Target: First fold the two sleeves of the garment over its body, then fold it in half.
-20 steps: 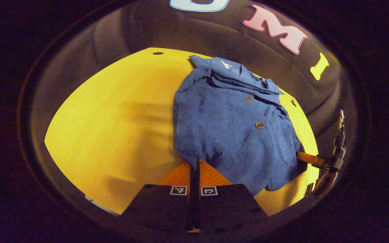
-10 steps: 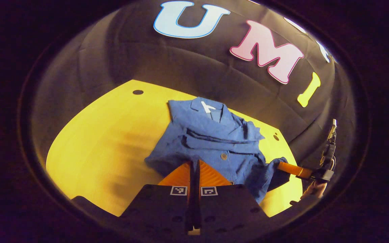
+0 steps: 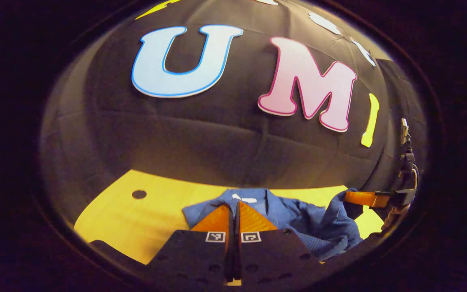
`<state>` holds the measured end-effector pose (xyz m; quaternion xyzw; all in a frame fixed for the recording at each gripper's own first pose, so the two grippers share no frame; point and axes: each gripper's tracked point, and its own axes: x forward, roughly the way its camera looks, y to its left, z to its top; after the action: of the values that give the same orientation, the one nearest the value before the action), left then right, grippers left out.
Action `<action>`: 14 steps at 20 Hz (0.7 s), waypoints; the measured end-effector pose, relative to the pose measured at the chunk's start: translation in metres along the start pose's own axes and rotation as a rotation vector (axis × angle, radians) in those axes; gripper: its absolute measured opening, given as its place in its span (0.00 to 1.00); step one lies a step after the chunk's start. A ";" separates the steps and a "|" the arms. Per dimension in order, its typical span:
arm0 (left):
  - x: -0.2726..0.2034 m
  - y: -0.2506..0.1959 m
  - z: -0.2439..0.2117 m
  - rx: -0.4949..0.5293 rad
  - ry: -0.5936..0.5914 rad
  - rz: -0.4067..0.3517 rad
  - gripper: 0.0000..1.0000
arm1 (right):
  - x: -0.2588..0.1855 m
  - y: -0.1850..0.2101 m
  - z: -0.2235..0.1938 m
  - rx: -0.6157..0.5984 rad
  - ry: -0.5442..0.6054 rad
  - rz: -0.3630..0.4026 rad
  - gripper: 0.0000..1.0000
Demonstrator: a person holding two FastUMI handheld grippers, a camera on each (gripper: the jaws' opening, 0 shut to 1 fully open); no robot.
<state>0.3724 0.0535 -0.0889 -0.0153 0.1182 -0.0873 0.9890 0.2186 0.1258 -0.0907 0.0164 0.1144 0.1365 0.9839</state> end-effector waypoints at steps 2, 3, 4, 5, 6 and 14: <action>0.045 0.009 0.002 0.032 -0.049 -0.013 0.00 | 0.037 -0.009 0.009 -0.034 -0.021 -0.030 0.04; 0.068 0.016 -0.001 0.035 -0.054 -0.016 0.00 | 0.053 -0.017 0.015 -0.049 -0.054 -0.052 0.04; 0.084 0.021 -0.001 0.047 -0.069 -0.007 0.00 | 0.069 -0.025 0.019 -0.065 -0.077 -0.077 0.04; 0.100 0.030 -0.001 0.058 -0.082 0.014 0.00 | 0.083 -0.036 0.023 -0.078 -0.096 -0.113 0.04; 0.113 0.042 -0.004 0.065 -0.082 0.042 0.00 | 0.095 -0.048 0.023 -0.093 -0.112 -0.156 0.04; 0.128 0.042 -0.034 0.056 0.035 0.096 0.84 | 0.114 -0.075 0.005 -0.175 -0.136 -0.262 0.69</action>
<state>0.4938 0.0721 -0.1531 0.0194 0.1337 -0.0432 0.9899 0.3464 0.0845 -0.1157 -0.0753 0.0363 0.0151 0.9964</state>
